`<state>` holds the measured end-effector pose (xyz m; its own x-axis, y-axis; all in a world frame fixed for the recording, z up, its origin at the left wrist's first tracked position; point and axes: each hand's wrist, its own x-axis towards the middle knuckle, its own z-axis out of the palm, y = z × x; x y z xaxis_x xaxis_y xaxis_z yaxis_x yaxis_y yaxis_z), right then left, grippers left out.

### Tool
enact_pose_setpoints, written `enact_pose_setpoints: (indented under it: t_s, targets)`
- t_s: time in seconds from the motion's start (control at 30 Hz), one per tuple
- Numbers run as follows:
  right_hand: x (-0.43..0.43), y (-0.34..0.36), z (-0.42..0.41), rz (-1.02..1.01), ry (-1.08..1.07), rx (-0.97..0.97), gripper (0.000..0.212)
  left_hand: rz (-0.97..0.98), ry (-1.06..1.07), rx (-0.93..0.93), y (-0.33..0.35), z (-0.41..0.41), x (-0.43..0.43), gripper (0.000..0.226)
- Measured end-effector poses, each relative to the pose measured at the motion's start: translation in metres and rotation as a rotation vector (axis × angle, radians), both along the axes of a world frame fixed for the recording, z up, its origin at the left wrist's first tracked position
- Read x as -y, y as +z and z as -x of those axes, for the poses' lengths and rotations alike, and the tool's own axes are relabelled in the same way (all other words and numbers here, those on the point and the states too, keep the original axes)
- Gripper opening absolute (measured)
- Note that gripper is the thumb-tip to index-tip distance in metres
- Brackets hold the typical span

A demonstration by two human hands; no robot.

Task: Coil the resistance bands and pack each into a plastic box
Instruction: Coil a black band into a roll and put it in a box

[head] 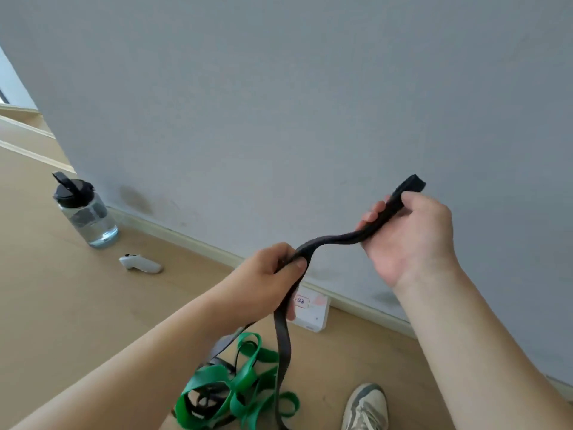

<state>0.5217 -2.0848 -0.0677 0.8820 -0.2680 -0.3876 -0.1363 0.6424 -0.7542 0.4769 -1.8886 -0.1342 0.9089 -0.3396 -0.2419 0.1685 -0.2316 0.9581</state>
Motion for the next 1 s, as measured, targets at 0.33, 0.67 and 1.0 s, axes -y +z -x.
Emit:
enact_pose_setpoints:
  t_s: [0.33, 0.67, 1.0]
  targets:
    - [0.01, -0.058, -0.008, -0.062, 0.036, -0.237, 0.018, -0.604, -0.328, -0.113, 0.0, -0.011, -0.009, 0.042]
    - [-0.024, -0.056, 0.005, 0.04, 0.214, -0.22, 0.044, -0.339, -0.235, -0.077, -0.02, -0.002, 0.01, 0.021]
    - [-0.002, -0.076, 0.012, 1.04, 0.552, -0.089, 0.054, -0.545, -0.185, 0.307, -0.023, -0.006, -0.023, 0.006]
